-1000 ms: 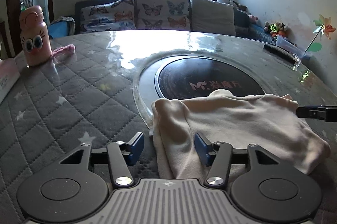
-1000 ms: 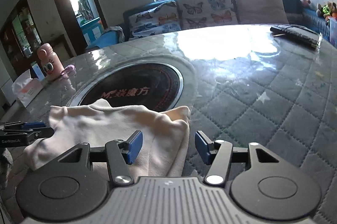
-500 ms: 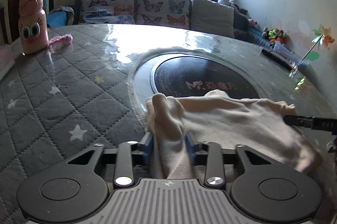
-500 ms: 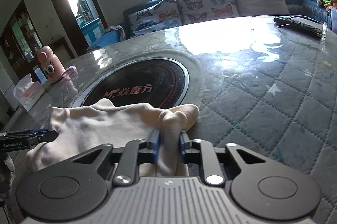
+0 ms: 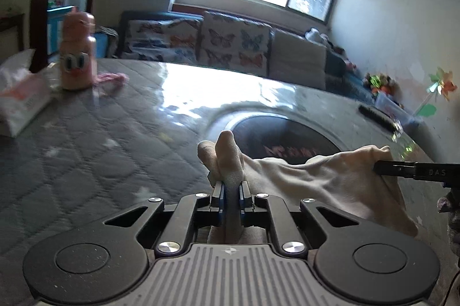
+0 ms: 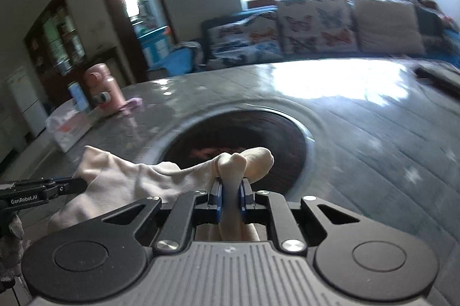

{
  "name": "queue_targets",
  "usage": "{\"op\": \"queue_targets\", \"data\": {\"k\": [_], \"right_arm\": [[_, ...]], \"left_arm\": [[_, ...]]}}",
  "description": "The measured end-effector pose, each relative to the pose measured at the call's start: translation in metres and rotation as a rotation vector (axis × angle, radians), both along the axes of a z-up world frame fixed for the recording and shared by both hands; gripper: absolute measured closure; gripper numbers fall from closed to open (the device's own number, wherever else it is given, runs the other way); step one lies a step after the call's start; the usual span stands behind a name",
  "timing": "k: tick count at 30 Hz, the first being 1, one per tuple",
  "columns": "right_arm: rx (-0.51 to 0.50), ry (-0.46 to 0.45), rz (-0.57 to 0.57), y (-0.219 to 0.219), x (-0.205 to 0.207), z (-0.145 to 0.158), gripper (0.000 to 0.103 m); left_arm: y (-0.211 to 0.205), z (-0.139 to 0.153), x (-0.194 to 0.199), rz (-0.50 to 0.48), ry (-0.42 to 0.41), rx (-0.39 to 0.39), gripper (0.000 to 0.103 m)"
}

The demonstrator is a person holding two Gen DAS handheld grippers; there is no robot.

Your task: Fold clothes

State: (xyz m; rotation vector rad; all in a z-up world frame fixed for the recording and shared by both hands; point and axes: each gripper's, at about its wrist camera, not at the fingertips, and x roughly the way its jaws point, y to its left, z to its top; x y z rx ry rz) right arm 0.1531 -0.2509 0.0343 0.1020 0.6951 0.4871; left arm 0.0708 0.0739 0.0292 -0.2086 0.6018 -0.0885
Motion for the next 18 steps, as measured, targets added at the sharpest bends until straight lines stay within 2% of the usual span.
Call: {"op": "queue_targets", "data": {"k": [6,11,13,18], "right_arm": [[0.007,-0.019,0.138,0.069,0.019,0.011,0.093],[0.011,-0.029,0.25,0.132,0.036,0.015,0.095],[0.01,-0.031,0.281,0.151,0.04,0.013,0.095],[-0.018,0.006,0.302,0.186,0.057,-0.008,0.095]], "left_arm": [[0.047,0.018,-0.022,0.117,-0.037,0.03,0.092],[0.092,0.025,-0.03,0.238,-0.036,0.055,0.092],[0.105,0.022,-0.032,0.268,-0.031,0.056,0.092],[0.131,-0.004,-0.03,0.334,0.048,0.055,0.092]]}}
